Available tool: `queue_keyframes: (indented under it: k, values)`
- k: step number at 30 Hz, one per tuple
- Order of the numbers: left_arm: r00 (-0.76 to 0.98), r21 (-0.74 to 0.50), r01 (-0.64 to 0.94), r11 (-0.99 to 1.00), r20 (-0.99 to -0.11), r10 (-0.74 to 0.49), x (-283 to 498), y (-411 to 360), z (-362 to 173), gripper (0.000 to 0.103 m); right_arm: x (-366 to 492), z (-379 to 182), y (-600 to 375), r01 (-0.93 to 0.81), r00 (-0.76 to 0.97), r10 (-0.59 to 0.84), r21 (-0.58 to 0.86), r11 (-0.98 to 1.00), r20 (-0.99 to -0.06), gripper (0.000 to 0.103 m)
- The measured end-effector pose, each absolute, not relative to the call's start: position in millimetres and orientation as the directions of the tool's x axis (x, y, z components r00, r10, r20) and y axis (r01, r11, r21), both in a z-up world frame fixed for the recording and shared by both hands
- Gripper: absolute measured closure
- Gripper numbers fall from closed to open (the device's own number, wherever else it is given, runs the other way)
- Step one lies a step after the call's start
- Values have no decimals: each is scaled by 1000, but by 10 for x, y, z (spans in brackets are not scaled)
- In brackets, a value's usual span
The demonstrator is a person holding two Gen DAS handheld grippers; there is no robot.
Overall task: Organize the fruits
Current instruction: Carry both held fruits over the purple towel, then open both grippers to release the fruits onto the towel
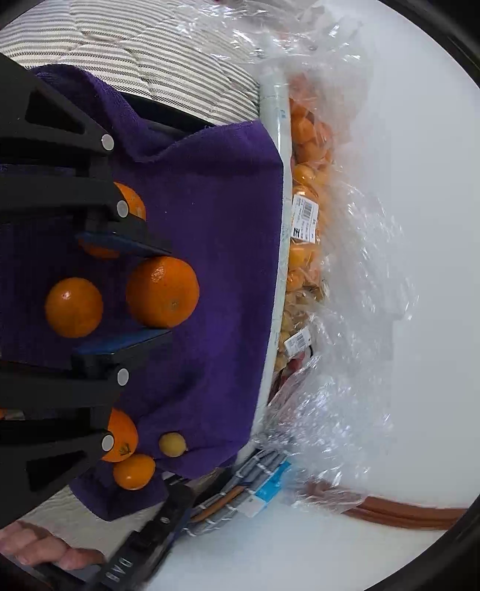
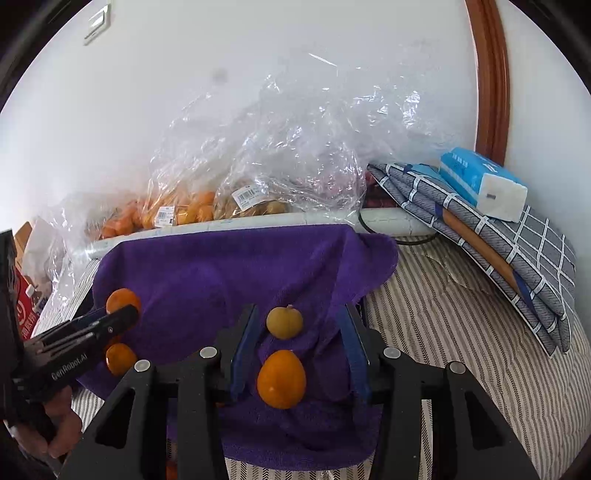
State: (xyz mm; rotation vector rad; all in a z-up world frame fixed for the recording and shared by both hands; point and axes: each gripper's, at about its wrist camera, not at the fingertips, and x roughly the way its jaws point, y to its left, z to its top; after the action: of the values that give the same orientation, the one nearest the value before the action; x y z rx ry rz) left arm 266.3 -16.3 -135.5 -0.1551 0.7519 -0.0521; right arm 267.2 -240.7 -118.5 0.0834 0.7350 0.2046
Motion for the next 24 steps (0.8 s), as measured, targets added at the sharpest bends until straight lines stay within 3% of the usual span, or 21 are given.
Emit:
queue_keyframes:
  k: [10, 13, 16, 24]
  values:
    - [743, -178, 7, 984, -658, -124, 2569, -150, -1343, 65, 2638, -1179, -2385, -161, 738, 209, 134, 978, -641, 58]
    - [764, -212, 15, 977, -628, -148, 2495, -91, -1304, 55, 2655, -1211, -2356, -166, 729, 208, 127, 978, -652, 58]
    - [793, -208, -1, 978, -597, -126, 2428, -60, -1253, 50, 2646, -1206, -2327, -179, 732, 218, 126, 976, -646, 57]
    - [847, -190, -79, 979, -530, -34, 2135, 95, -1113, 50, 2545, -1190, -2232, -232, 752, 244, 100, 968, -613, 56]
